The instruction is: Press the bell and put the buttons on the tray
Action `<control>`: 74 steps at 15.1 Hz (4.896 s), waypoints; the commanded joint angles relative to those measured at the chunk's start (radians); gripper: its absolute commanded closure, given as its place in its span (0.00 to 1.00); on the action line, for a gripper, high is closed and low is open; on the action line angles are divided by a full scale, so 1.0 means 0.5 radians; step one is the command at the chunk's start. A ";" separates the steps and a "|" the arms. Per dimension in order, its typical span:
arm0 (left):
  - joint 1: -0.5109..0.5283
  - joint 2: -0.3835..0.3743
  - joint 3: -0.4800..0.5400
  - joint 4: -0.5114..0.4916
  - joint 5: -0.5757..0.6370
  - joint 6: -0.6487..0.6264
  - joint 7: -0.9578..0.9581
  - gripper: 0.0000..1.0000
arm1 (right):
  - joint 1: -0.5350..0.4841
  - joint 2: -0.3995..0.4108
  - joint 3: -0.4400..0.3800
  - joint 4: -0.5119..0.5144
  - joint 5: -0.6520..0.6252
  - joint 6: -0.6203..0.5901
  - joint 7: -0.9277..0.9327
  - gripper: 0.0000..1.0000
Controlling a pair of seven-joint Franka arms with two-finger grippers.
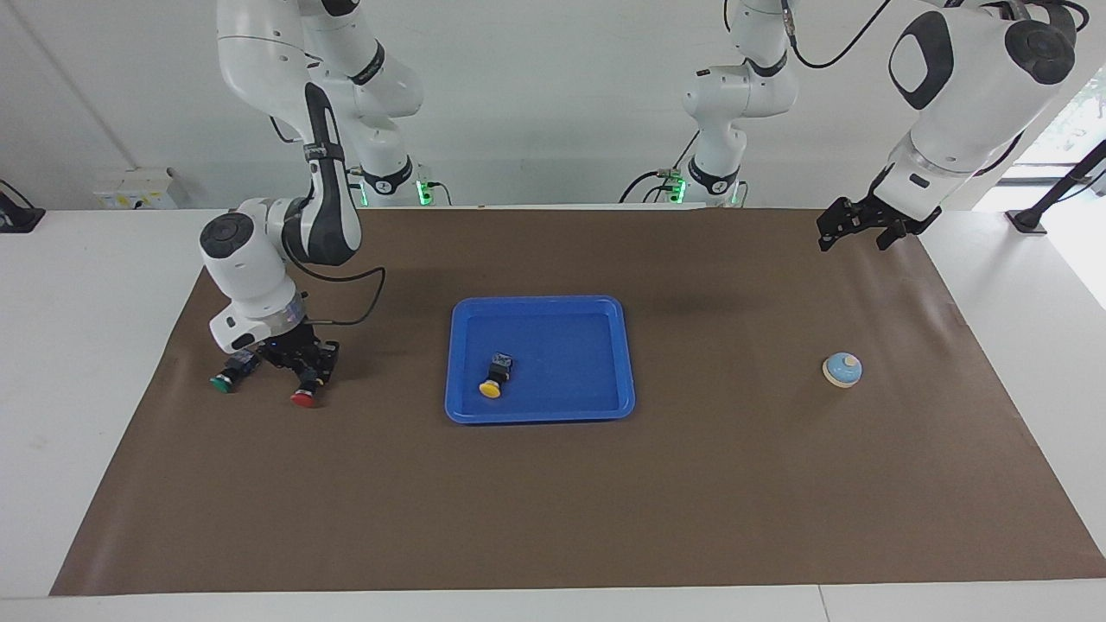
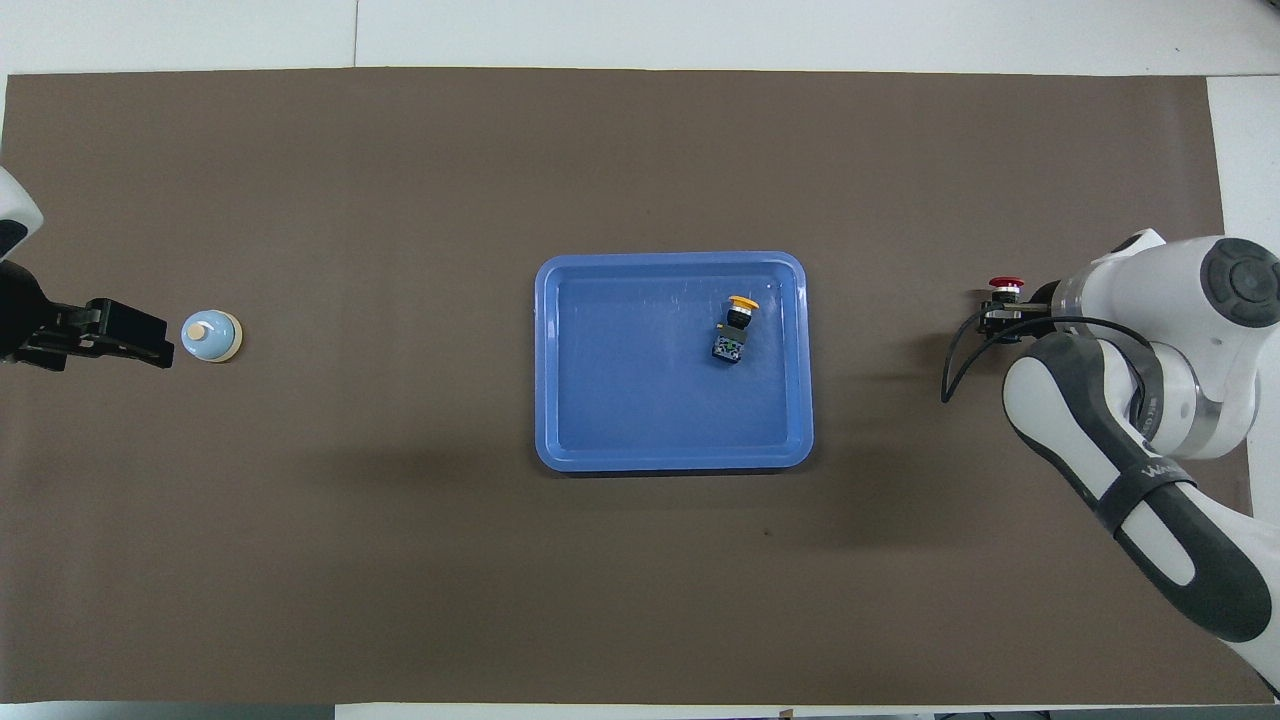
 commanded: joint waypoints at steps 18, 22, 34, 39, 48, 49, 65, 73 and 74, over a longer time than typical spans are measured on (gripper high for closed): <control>-0.008 -0.014 0.012 0.009 -0.006 -0.026 -0.019 0.00 | 1.242 0.460 0.005 0.587 -0.010 0.043 1.545 1.00; -0.008 -0.014 0.012 0.009 -0.006 -0.026 -0.019 0.00 | 1.242 0.460 0.005 0.535 -0.007 0.105 1.606 1.00; -0.008 -0.014 0.012 0.009 -0.006 -0.026 -0.019 0.00 | 0.771 0.101 -0.019 0.713 -0.013 -0.670 1.084 0.00; -0.008 -0.014 0.012 0.009 -0.006 -0.023 -0.019 0.00 | 0.197 0.030 -0.019 0.673 -0.013 -0.763 0.154 0.00; -0.008 -0.014 0.012 0.009 -0.006 -0.026 -0.019 0.00 | -0.457 -0.144 -0.022 -0.065 -0.020 0.058 -0.409 0.00; -0.008 -0.014 0.012 0.009 -0.006 -0.026 -0.019 0.00 | -0.481 -0.151 -0.022 -0.155 -0.020 0.187 -0.409 0.00; -0.008 -0.014 0.012 0.009 -0.006 -0.026 -0.019 0.00 | -0.513 0.015 0.005 -0.080 -0.013 0.153 -0.415 1.00; -0.008 -0.014 0.012 0.009 -0.006 -0.026 -0.019 0.00 | 0.026 0.018 0.008 0.568 0.020 -0.627 -0.070 1.00; -0.008 -0.014 0.012 0.009 -0.006 -0.026 -0.019 0.00 | 0.170 0.024 0.008 0.632 0.020 -0.695 0.117 1.00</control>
